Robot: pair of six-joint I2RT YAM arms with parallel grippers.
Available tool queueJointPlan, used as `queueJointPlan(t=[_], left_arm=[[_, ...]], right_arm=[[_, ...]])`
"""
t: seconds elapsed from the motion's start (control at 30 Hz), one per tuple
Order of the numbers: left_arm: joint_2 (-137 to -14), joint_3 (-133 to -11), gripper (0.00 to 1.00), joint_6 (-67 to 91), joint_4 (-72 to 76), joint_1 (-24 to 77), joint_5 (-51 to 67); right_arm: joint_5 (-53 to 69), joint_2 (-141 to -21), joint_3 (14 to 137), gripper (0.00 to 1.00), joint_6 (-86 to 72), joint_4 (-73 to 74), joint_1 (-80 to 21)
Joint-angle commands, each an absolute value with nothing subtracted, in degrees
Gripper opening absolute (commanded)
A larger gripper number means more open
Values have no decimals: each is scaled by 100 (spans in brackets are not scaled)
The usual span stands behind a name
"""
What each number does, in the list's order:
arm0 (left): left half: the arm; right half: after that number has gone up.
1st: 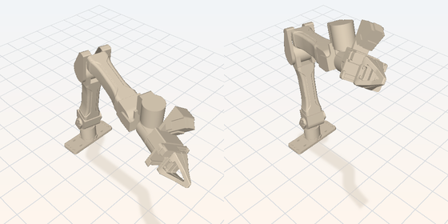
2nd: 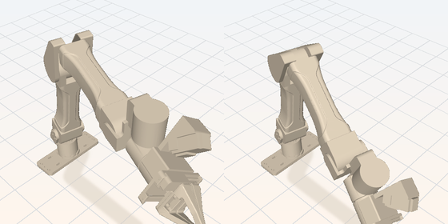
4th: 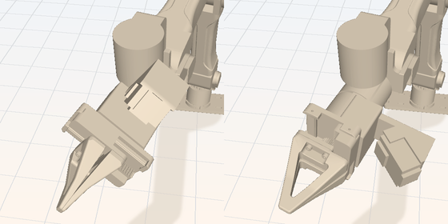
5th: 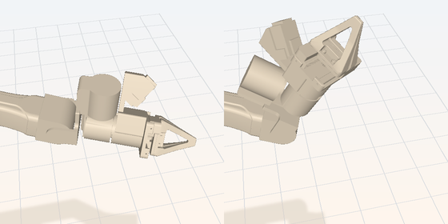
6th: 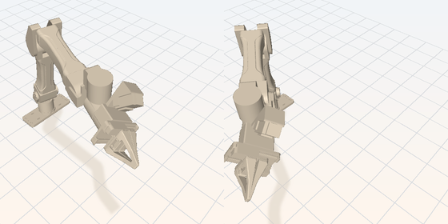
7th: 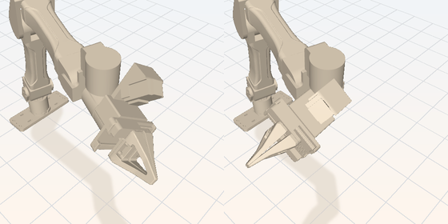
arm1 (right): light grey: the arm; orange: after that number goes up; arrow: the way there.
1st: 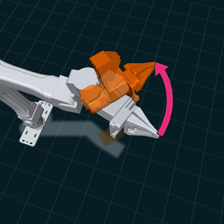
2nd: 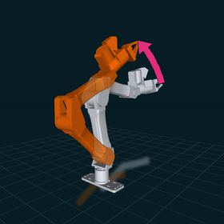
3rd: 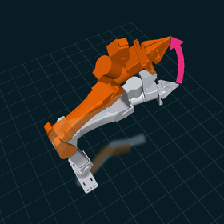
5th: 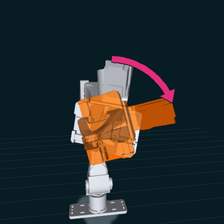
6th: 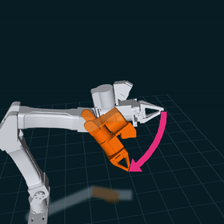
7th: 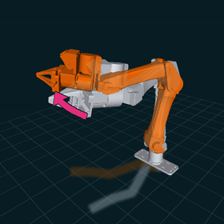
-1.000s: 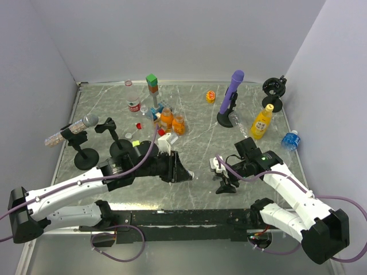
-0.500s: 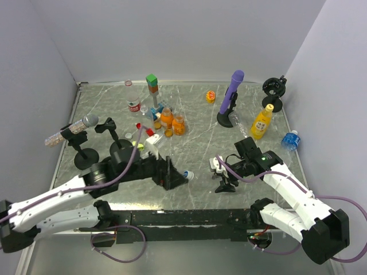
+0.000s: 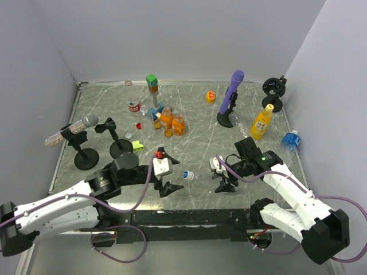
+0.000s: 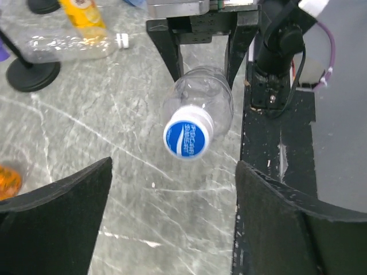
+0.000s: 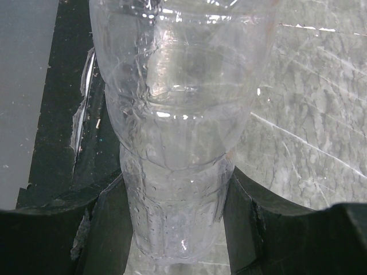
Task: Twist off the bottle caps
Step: Unscrew the bottle cap from the plastic bottle.
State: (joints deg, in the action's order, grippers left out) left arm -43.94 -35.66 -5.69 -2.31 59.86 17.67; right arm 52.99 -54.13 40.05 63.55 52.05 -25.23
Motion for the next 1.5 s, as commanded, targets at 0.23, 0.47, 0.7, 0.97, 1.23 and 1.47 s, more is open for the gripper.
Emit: queueJointPlan(t=[0.23,0.47,0.7,0.97,1.23,1.47], left_arm=[[-5106,-3902,68,-897,729,5572,3190],[-5221,-3885,61,-730,931,5528,3331],[-5300,-3867,47,-624,993,5528,3384],[-5230,-3736,22,-238,1239,5520,3428],[-5080,-3928,3,1921,1021,5528,3034],[-5317,-4473,1,4830,-631,5528,1962]], right_arm=[[5537,-5370,3981,16,6521,5071,-2496],[5537,-5379,3981,16,6522,5071,-2496],[5546,-5388,3990,16,6530,5071,-2496],[5528,-5414,3990,16,6522,5071,-2487],[5528,-5423,3999,16,6513,5054,-2496],[5537,-5467,4008,16,6513,5071,-2496]])
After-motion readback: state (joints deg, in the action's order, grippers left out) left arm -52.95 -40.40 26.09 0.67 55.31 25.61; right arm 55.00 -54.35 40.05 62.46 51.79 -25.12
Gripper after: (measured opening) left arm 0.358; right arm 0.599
